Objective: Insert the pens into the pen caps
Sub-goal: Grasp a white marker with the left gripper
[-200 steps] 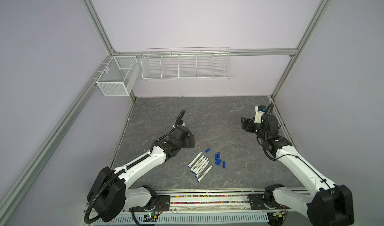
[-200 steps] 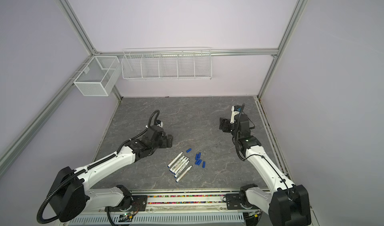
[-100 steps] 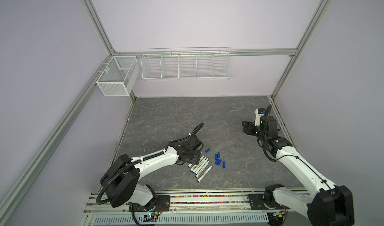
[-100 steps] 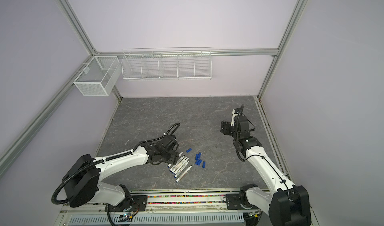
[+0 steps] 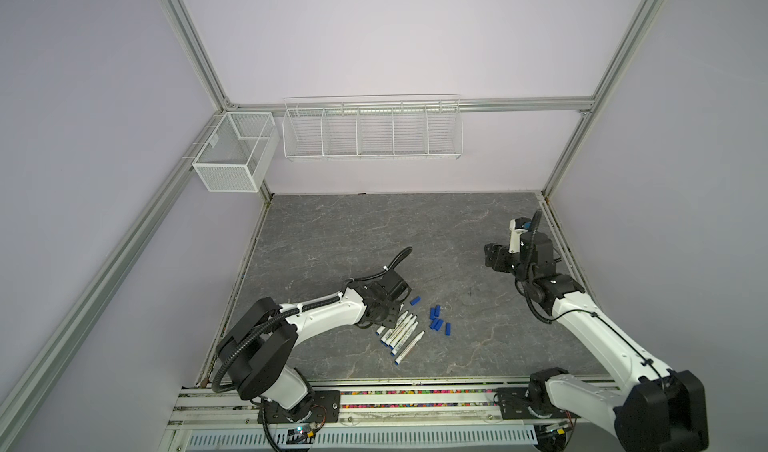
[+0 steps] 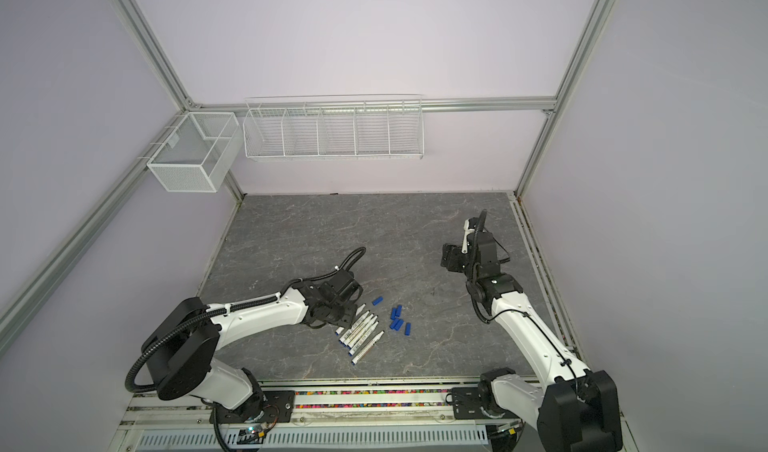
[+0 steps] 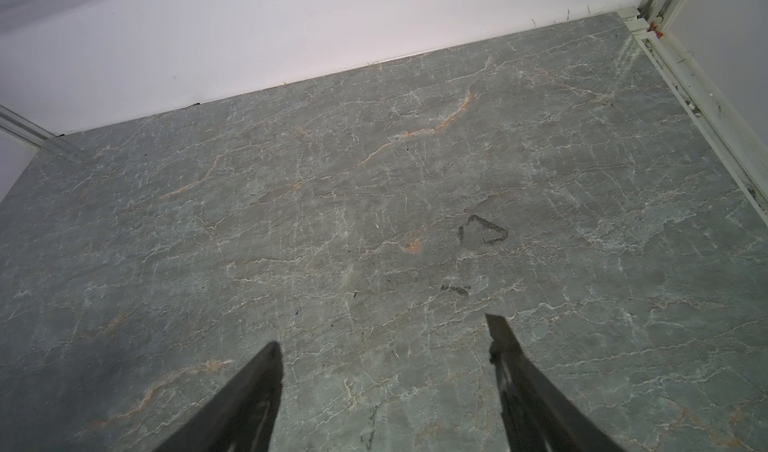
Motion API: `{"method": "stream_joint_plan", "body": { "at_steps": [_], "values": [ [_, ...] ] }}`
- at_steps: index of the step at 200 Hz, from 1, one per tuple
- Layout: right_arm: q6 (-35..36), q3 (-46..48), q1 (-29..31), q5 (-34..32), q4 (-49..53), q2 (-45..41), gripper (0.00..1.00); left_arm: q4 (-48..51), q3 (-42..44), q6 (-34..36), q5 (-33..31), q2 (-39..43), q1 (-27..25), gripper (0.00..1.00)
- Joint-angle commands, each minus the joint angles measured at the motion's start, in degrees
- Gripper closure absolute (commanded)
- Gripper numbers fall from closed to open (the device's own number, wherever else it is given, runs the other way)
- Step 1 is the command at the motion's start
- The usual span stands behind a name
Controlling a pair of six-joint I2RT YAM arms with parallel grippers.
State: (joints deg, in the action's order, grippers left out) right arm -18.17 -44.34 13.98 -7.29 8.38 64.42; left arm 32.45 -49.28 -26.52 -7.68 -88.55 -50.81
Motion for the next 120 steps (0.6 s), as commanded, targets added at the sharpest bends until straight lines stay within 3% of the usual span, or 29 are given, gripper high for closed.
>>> {"method": "stream_joint_plan", "body": {
  "at_steps": [1, 34, 68, 103, 120],
  "values": [
    [0.3, -0.1, 0.0, -0.4, 0.5, -0.1, 0.19, 0.8, -1.2, -0.3, -1.0, -1.3, 0.0, 0.43],
    [0.3, -0.1, 0.0, -0.2, 0.6, -0.2, 0.19, 0.7, -1.0, -0.2, -1.1, -2.6, -0.1, 0.58],
    [0.2, -0.1, 0.1, 0.0, 0.6, -0.1, 0.19, 0.3, 0.0, -0.2, -0.2, -2.9, 0.0, 0.82],
    [0.0, -0.1, 0.0, 1.3, 0.5, 0.0, 0.19, -1.8, 1.4, -1.0, 0.2, -3.2, 0.0, 0.91],
    [-0.2, -0.3, 0.1, 2.6, 0.5, 0.3, 0.19, -3.0, 1.4, -1.2, 0.2, -3.1, 0.1, 1.0]
  ]
}}
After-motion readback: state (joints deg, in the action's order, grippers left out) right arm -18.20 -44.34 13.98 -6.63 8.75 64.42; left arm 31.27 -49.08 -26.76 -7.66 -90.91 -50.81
